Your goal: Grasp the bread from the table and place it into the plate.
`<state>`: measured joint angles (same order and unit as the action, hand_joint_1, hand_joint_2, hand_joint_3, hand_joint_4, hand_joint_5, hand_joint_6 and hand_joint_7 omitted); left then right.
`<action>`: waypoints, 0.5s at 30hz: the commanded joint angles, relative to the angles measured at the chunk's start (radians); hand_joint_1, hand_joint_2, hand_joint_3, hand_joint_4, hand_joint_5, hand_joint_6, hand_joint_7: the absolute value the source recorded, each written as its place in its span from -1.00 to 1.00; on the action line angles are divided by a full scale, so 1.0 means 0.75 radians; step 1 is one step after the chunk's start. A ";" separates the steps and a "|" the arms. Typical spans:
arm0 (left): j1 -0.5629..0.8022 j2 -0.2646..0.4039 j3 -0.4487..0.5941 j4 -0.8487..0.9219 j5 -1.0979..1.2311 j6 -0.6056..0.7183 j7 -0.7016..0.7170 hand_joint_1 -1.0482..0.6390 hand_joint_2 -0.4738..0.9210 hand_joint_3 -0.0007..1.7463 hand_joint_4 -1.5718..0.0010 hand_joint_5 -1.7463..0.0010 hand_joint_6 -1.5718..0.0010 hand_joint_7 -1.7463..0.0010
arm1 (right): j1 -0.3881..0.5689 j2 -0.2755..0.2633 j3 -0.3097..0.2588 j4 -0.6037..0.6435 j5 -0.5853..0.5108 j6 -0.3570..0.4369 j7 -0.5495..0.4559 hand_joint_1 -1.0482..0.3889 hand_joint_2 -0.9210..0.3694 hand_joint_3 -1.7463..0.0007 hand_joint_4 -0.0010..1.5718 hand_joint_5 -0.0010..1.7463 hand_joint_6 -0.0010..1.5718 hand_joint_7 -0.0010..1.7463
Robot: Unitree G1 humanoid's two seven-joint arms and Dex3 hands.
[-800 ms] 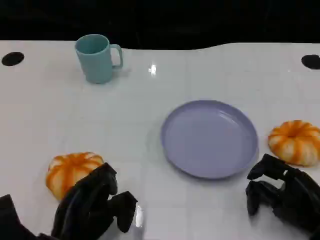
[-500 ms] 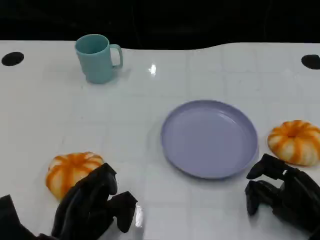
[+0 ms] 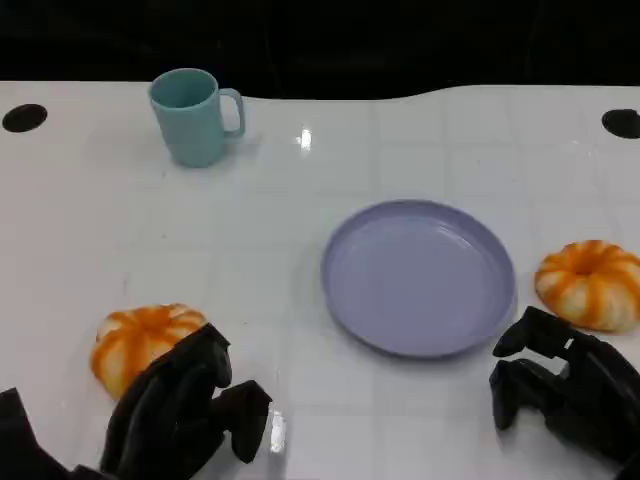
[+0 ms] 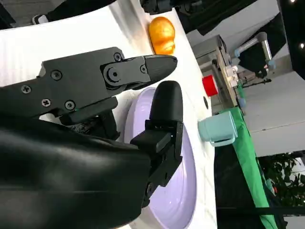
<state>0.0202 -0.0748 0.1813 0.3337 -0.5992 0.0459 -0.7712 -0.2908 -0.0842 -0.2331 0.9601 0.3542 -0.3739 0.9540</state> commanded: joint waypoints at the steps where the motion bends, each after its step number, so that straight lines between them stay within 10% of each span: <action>1: -0.006 0.014 0.007 0.000 0.008 -0.012 0.006 -0.66 1.00 -0.91 -0.41 -1.00 -0.18 -0.78 | 0.030 -0.010 0.005 -0.032 -0.007 0.029 -0.025 -0.34 -1.00 0.82 -0.05 0.95 -0.07 0.56; 15: 0.108 0.050 -0.126 -0.190 0.415 -0.476 0.176 -0.67 1.00 -0.84 0.29 -0.53 0.41 -0.21 | 0.049 -0.012 0.014 -0.053 -0.011 0.053 -0.048 -0.34 -1.00 0.84 -0.02 0.90 -0.04 0.55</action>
<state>0.0874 -0.0629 0.0979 0.2146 -0.3245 -0.2668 -0.6680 -0.2738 -0.0836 -0.2237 0.9238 0.3529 -0.3509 0.9364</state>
